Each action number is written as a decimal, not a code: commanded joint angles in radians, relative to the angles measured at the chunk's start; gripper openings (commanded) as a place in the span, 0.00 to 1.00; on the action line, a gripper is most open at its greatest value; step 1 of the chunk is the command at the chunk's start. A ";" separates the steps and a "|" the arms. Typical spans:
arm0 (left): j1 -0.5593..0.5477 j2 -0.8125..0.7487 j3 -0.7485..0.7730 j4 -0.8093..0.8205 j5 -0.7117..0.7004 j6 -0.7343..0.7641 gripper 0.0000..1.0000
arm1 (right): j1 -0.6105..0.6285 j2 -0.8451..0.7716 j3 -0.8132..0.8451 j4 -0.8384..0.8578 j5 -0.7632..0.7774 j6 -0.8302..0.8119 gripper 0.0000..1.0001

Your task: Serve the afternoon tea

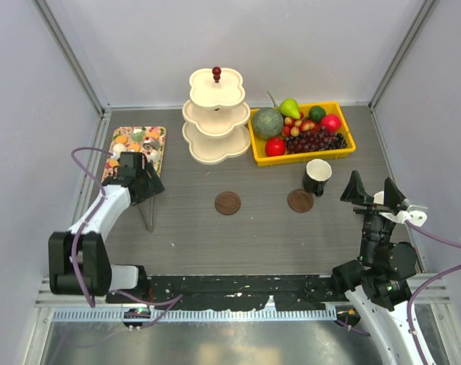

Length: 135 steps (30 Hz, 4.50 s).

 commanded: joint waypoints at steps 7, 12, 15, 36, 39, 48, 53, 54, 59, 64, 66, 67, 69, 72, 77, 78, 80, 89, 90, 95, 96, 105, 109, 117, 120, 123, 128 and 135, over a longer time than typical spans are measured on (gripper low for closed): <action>0.002 0.234 0.075 0.109 0.000 0.018 0.59 | 0.004 -0.016 0.004 0.030 0.013 -0.010 0.95; 0.000 0.237 0.046 0.120 0.017 0.025 0.46 | 0.006 -0.016 0.002 0.032 0.016 -0.013 0.95; -0.003 0.235 0.034 0.121 0.023 0.029 0.41 | 0.007 -0.015 0.000 0.033 0.020 -0.014 0.95; -0.049 0.125 0.063 0.012 0.037 0.071 0.00 | 0.007 -0.012 -0.001 0.036 0.008 -0.008 0.96; -0.062 0.082 0.088 -0.029 0.040 0.077 0.00 | 0.007 -0.002 0.000 0.035 0.004 -0.005 0.95; -0.203 0.019 0.215 -0.162 0.066 0.152 0.00 | 0.006 0.148 0.106 -0.117 -0.093 0.143 0.95; -0.374 0.034 0.310 -0.215 0.140 0.193 0.00 | 0.007 0.347 0.204 -0.217 -0.285 0.260 0.95; -0.409 0.037 0.328 -0.221 0.150 0.202 0.00 | 0.007 0.369 0.218 -0.218 -0.314 0.275 0.95; -0.547 0.071 0.400 -0.236 0.215 0.233 0.00 | 0.007 0.523 0.270 -0.224 -0.458 0.372 0.96; -0.679 0.116 0.465 -0.221 0.230 0.252 0.00 | 0.007 0.623 0.266 -0.134 -0.624 0.542 0.95; -0.722 0.133 0.488 -0.209 0.233 0.249 0.00 | 0.007 0.668 0.254 -0.090 -0.697 0.602 0.95; -0.739 0.142 0.500 -0.198 0.236 0.247 0.00 | 0.007 0.694 0.244 -0.026 -0.737 0.625 0.95; -0.780 0.159 0.517 -0.180 0.244 0.242 0.00 | 0.007 0.731 0.214 0.048 -0.795 0.688 0.95; -0.835 0.188 0.552 -0.166 0.246 0.241 0.00 | 0.010 0.777 0.166 0.165 -0.857 0.800 0.95; -0.889 0.226 0.589 -0.166 0.250 0.242 0.00 | 0.024 0.826 0.120 0.277 -0.872 0.883 0.95; -0.895 0.231 0.595 -0.167 0.250 0.244 0.00 | 0.027 0.840 0.112 0.288 -0.875 0.892 0.95; -0.908 0.238 0.609 -0.170 0.256 0.245 0.00 | 0.037 0.857 0.099 0.312 -0.872 0.912 0.96; -0.934 0.252 0.643 -0.181 0.249 0.255 0.00 | 0.038 0.895 0.077 0.363 -0.892 0.947 0.82; -0.935 0.251 0.641 -0.178 0.247 0.256 0.00 | 0.041 0.898 0.076 0.369 -0.895 0.952 0.78; -0.937 0.245 0.641 -0.172 0.253 0.268 0.00 | 0.040 0.906 0.042 0.433 -0.908 0.986 0.59; -0.937 0.242 0.641 -0.170 0.250 0.270 0.00 | 0.041 0.903 0.039 0.437 -0.906 0.990 0.54; -0.937 0.212 0.600 -0.123 0.233 0.250 0.24 | 0.041 0.897 0.048 0.423 -0.904 0.978 0.34; -0.937 0.179 0.560 -0.071 0.220 0.241 0.47 | 0.043 0.900 0.042 0.429 -0.906 0.989 0.30; -0.937 0.030 0.412 0.081 0.101 0.270 0.86 | 0.040 0.875 0.037 0.386 -0.869 0.995 0.24; -0.937 -0.076 0.278 0.204 0.025 0.313 0.99 | 0.037 0.872 0.053 0.363 -0.872 0.989 0.23; -0.935 -0.169 0.156 0.325 0.015 0.394 0.99 | 0.030 0.870 0.062 0.349 -0.874 0.990 0.23; -0.935 -0.283 -0.023 0.466 0.003 0.501 0.99 | 0.032 0.858 0.057 0.331 -0.863 0.990 0.22; -0.938 -0.265 -0.075 0.552 0.089 0.491 0.99 | 0.030 0.863 0.071 0.314 -0.851 0.989 0.22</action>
